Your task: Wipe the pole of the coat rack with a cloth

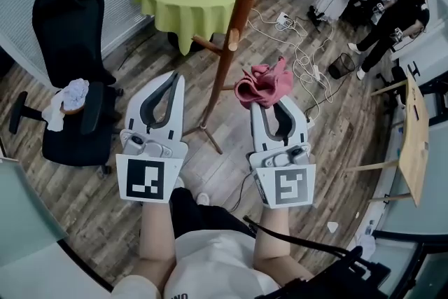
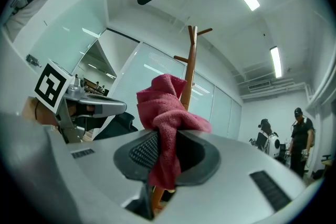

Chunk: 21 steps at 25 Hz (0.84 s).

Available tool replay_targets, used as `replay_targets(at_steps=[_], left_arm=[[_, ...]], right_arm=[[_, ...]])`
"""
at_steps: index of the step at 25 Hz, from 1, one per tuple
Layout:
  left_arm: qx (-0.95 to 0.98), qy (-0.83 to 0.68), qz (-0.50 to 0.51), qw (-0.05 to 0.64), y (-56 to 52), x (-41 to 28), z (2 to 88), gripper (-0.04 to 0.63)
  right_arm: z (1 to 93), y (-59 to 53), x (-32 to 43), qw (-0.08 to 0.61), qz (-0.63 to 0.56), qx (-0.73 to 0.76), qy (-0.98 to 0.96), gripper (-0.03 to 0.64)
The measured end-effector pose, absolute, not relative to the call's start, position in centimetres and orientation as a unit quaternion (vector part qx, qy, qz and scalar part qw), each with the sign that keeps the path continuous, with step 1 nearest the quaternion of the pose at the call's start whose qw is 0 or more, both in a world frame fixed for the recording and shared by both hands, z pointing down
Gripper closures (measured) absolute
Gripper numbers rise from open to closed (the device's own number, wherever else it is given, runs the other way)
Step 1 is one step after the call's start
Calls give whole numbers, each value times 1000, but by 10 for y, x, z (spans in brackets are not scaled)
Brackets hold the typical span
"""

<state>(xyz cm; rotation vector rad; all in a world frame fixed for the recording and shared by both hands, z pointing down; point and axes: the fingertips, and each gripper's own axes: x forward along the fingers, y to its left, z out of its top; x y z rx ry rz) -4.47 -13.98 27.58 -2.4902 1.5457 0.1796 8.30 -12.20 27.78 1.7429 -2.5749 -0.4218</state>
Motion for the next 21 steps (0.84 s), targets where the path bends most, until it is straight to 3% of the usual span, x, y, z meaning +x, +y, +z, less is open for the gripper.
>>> replay_targets(at_steps=[21], left_arm=[[-844, 522, 61, 109, -140, -45, 274, 583]], right_arm=[[274, -121, 81, 6, -141, 554, -820, 537]])
